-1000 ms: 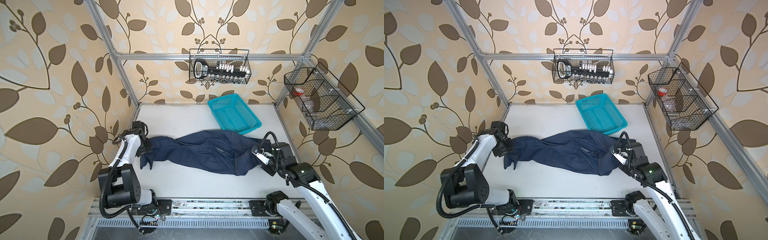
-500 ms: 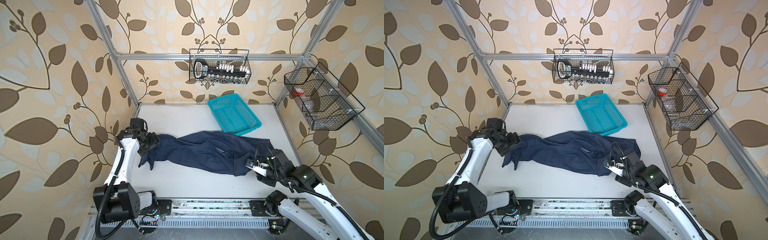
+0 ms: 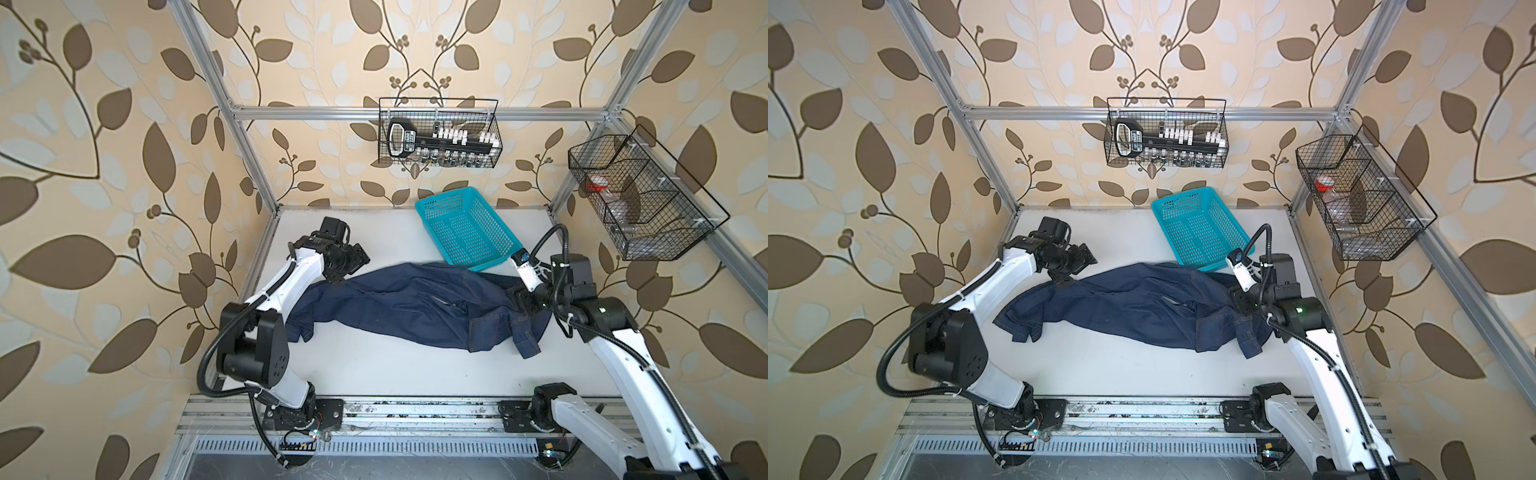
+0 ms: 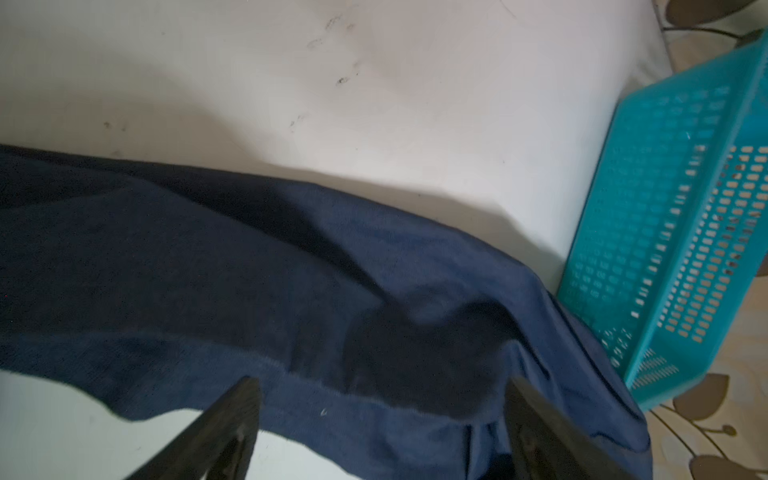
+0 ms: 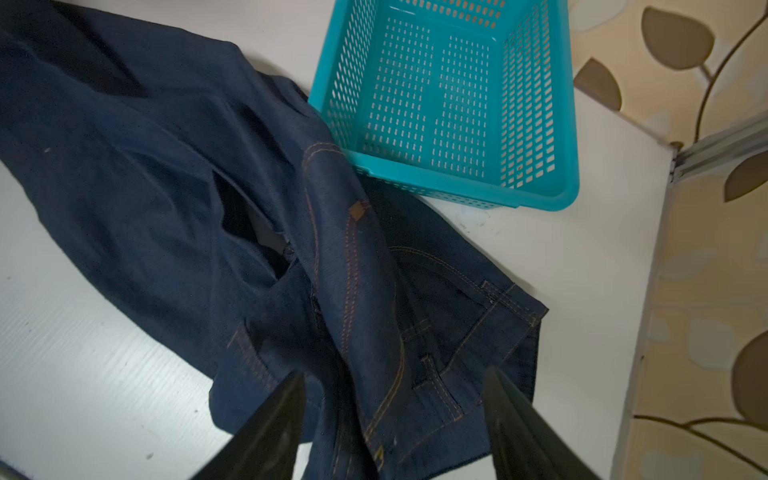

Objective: Fold and stack the trousers

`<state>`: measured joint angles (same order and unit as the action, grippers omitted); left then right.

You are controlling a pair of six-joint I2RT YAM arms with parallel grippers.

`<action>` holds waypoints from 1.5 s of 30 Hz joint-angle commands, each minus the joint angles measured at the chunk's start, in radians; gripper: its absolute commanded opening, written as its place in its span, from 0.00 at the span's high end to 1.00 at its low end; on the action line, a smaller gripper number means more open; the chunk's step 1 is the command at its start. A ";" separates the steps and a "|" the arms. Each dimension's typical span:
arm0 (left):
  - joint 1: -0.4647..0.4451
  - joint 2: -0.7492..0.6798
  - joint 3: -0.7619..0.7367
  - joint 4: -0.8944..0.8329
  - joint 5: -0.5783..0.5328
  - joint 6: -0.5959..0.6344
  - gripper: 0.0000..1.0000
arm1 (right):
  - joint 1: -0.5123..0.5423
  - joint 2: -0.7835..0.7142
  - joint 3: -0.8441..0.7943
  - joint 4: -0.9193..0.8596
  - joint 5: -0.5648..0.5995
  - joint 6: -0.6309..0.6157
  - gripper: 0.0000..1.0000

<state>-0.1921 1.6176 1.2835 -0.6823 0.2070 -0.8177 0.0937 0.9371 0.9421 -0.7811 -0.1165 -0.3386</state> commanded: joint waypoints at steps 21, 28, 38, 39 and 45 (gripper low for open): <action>-0.150 0.370 0.255 0.025 0.045 -0.021 0.07 | 0.199 0.056 -0.061 -0.094 -0.115 -0.175 0.98; -0.166 0.373 0.256 -0.017 0.014 0.028 0.08 | 0.578 -0.073 -0.200 -0.084 0.111 -0.249 0.99; -0.179 0.412 0.281 -0.008 0.035 0.025 0.18 | 0.936 -0.016 -0.314 -0.037 0.205 -0.216 0.91; -0.183 0.421 0.282 -0.004 0.042 0.022 0.20 | 0.945 -0.004 -0.315 -0.027 0.204 -0.213 0.90; -0.225 0.452 0.280 0.009 0.071 0.009 0.33 | 0.945 0.021 -0.305 0.031 0.215 -0.209 0.89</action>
<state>-0.3882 2.0712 1.5379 -0.6655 0.2546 -0.8104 1.0325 0.9562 0.6357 -0.7883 0.0845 -0.5407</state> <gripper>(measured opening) 0.676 0.108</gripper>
